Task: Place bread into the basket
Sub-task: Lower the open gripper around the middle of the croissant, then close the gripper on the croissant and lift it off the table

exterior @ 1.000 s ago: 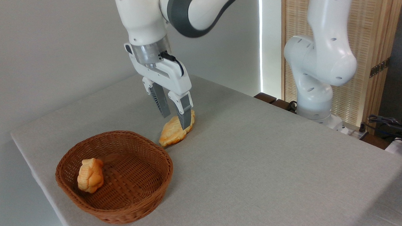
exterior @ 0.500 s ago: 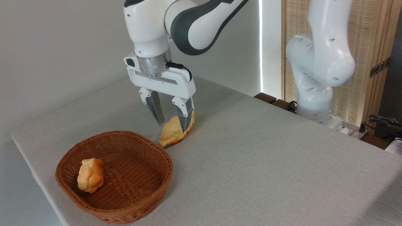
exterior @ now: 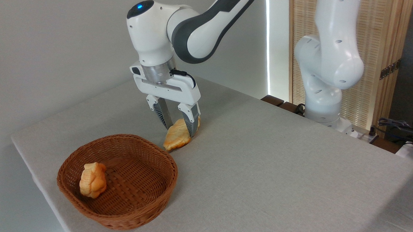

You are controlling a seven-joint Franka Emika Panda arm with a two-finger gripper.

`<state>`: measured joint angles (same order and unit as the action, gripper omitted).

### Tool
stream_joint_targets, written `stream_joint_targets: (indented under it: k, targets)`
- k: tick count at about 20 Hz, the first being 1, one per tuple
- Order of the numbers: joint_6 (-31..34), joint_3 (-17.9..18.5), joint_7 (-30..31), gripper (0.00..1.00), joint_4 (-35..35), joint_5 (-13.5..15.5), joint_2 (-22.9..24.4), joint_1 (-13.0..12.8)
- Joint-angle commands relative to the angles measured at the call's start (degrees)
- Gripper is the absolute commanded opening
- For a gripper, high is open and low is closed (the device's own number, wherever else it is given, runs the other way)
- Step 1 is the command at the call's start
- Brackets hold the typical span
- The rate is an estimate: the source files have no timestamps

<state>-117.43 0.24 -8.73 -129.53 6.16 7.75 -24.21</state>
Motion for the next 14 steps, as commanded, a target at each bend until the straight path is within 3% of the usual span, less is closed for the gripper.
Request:
stream_joint_targets:
  k: [1, 4, 6, 7, 8, 14]
  targets:
    - [-2.36, -0.16, 0.47, 1.0, -0.2, 0.34, -1.42, -0.22]
    - [-2.37, -0.16, 0.47, 0.99, -0.02, -0.18, -1.77, -0.22]
    - [-2.45, -0.16, -0.32, 0.54, 0.07, -0.97, -1.77, -0.22]
    - [-2.45, -0.07, -0.32, 0.36, 0.15, -1.06, -1.69, -0.14]
    - [-2.45, -0.07, -0.32, 0.31, 0.16, -1.06, -1.6, -0.14]
    - [-2.45, -0.07, -0.41, 0.31, 0.24, -1.15, -1.33, -0.14]
